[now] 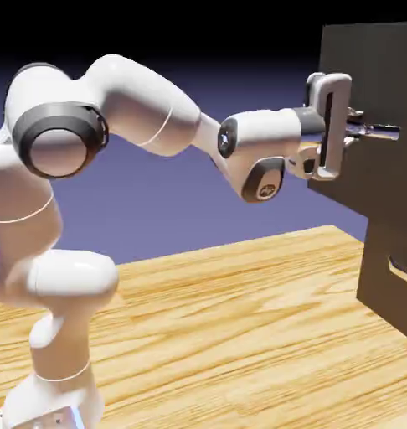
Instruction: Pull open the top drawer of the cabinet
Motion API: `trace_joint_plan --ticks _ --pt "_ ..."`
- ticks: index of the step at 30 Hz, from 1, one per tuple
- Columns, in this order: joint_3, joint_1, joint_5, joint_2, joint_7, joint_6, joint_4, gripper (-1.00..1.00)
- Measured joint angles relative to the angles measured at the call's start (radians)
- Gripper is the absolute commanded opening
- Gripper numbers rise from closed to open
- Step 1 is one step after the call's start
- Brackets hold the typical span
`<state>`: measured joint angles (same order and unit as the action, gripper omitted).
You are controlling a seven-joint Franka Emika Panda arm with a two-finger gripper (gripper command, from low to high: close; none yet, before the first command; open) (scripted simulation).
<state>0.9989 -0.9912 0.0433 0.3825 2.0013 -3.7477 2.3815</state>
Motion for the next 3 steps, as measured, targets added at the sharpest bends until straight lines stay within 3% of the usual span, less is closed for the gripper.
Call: trace_joint_plan --ticks 1,3 --pt "-0.004 0.004 0.002 0.002 -0.002 0.000 0.002 1.00" --pt "-0.004 0.003 0.002 0.002 -0.002 0.001 0.002 1.00"
